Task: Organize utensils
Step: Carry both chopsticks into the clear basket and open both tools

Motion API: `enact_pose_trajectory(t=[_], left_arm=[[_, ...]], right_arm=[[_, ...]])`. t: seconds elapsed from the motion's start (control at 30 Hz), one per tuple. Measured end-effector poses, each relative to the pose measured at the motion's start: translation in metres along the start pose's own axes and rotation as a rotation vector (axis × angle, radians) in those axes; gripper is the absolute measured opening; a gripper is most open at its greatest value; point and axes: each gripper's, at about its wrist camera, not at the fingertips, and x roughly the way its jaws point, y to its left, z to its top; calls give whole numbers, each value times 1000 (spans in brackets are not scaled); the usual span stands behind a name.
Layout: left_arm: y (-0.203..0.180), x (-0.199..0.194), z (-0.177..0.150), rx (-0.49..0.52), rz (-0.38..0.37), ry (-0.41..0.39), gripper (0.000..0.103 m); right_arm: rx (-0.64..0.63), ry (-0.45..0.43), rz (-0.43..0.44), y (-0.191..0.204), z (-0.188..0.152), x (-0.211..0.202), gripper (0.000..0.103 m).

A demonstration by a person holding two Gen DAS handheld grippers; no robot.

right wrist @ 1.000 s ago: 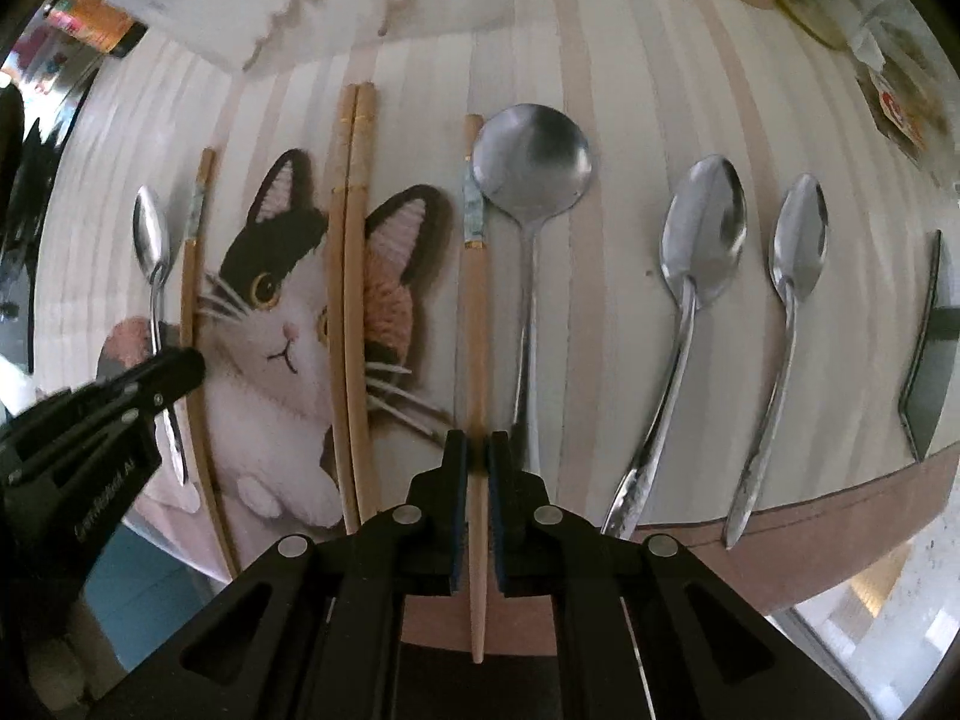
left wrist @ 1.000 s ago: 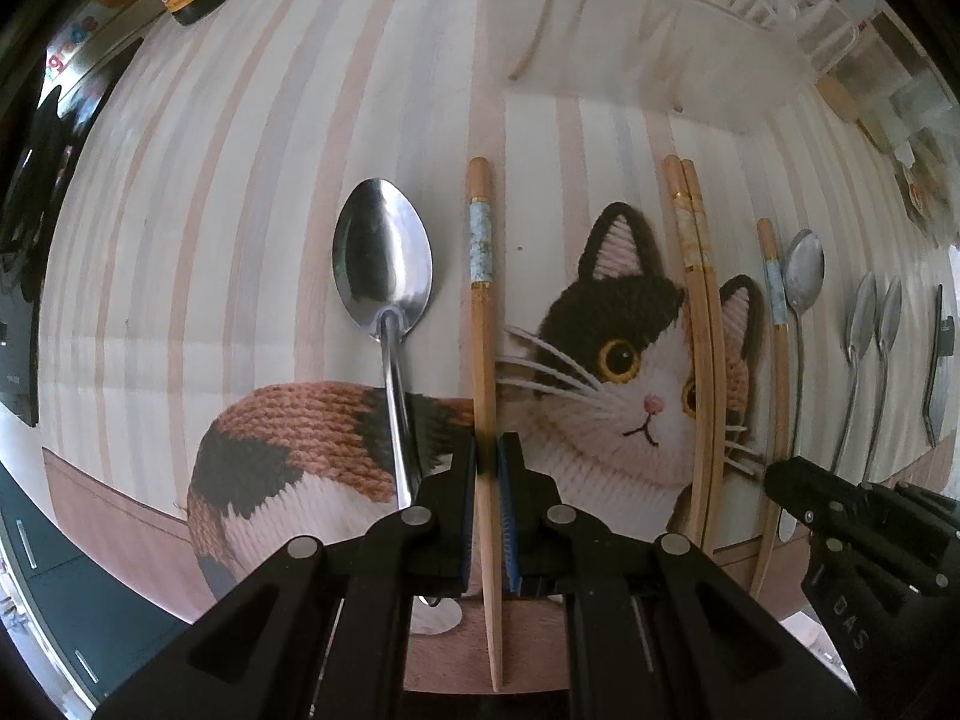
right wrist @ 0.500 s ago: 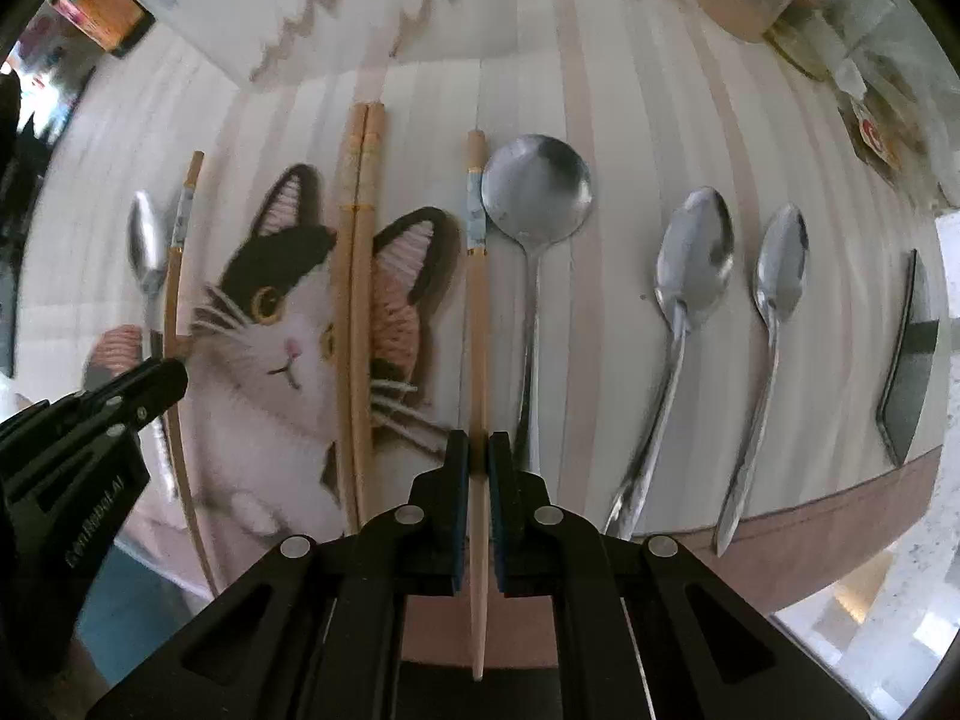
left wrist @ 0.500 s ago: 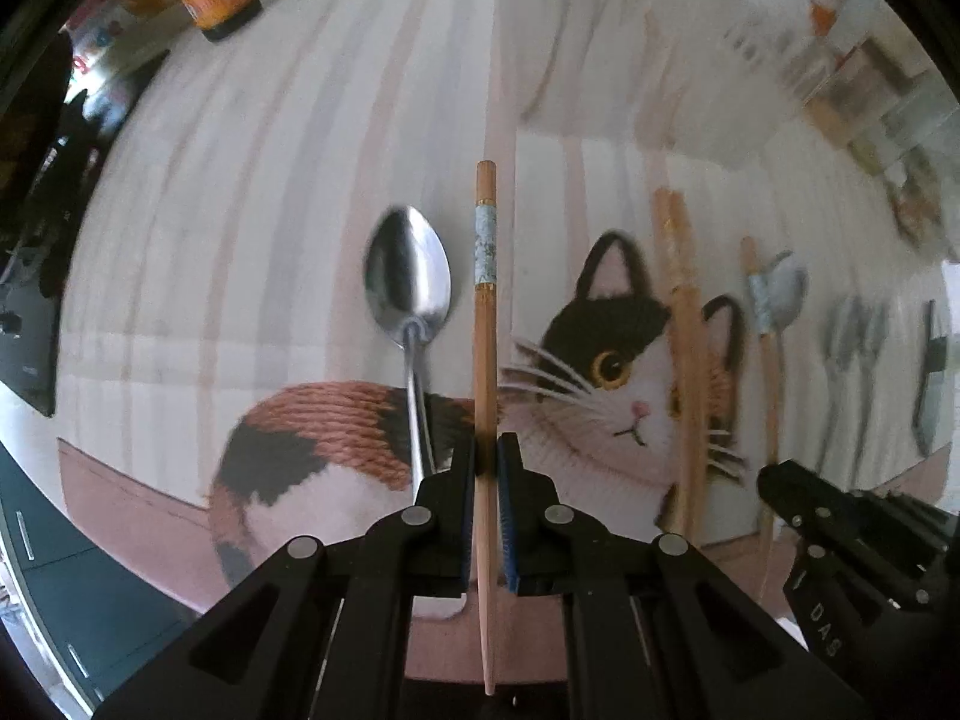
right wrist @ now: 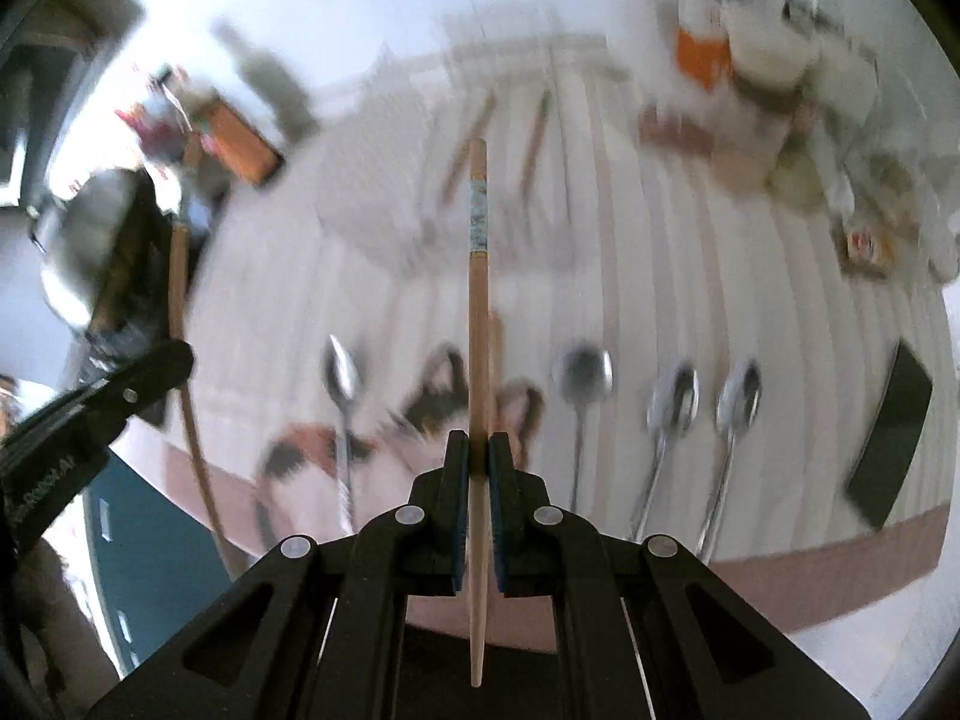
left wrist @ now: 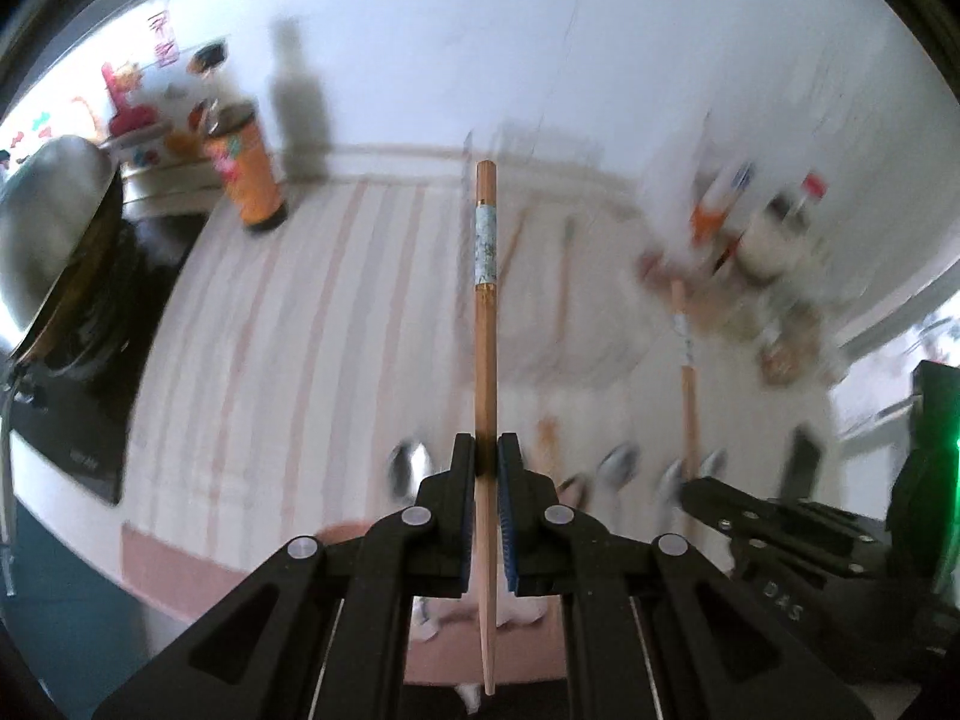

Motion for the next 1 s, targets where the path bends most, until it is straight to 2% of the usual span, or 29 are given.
enact_pose_trajectory(t=[0.07, 0.17, 0.33, 0.5, 0.73, 0.9, 1.0], left_arm=[[-2, 0, 27, -23, -55, 0, 5], [-7, 11, 68, -42, -79, 8, 5], [-11, 55, 129, -60, -80, 76, 5], [-14, 106, 162, -59, -57, 162, 5], [-15, 161, 175, -41, -10, 266, 5], [-12, 173, 175, -54, -32, 308, 6], [-10, 174, 176, -41, -6, 315, 6]], right_arm=[[-5, -39, -2, 1, 29, -10, 6], [12, -65, 2, -2, 78, -9, 6], [34, -62, -8, -7, 156, 5, 6], [50, -19, -35, -16, 204, 41, 6], [82, 61, -51, -30, 225, 91, 6], [77, 100, -51, -32, 227, 110, 7], [59, 117, -63, -29, 229, 114, 7]])
